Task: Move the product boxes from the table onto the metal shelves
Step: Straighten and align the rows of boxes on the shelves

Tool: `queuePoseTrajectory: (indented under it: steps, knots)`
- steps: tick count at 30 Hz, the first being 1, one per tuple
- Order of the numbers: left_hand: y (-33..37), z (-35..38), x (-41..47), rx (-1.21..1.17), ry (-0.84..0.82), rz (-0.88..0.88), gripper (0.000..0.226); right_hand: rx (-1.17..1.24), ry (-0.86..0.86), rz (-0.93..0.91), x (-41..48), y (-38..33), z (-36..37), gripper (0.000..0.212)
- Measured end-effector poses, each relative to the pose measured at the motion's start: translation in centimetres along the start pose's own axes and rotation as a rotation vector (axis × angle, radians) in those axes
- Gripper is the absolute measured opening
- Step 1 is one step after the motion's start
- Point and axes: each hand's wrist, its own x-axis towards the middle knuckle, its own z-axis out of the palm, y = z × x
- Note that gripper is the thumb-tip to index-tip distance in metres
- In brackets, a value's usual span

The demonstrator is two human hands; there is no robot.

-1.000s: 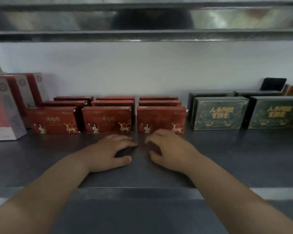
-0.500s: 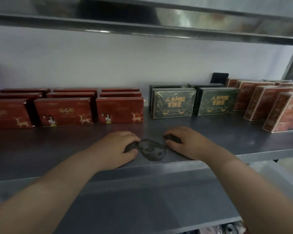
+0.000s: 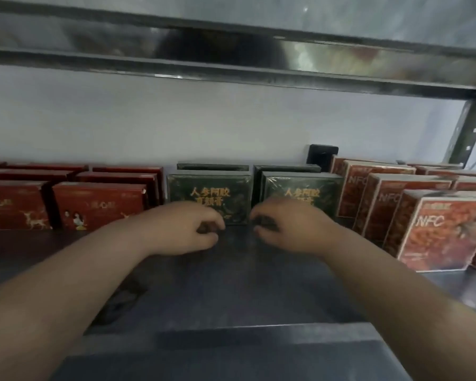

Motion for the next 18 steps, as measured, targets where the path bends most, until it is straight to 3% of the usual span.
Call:
queuePoseTrajectory:
  steps: [3,5,9,11,18]
  knots:
    - [0.1,-3.2,2.8,-0.094,0.215,-0.049,0.021,0.061,0.163,0.023,2.7,3.2,-2.4,0.028]
    - [-0.5,-5.2,4.5,-0.158,0.272,-0.094,0.020,0.124,0.214,0.083,4.9,5.2,-3.4,0.024]
    - [-3.3,-7.6,8.1,-0.121,0.310,-0.119,0.021,0.115,0.154,0.209,9.4,8.9,-4.1,0.029]
    - [-4.9,-8.3,9.9,-0.064,0.266,-0.135,0.024,0.101,0.114,0.276,11.3,10.2,-4.5,0.030]
    - [-8.9,-9.3,16.0,0.079,0.016,-0.165,0.042,-0.005,-0.272,0.395,13.7,13.2,-5.7,0.051]
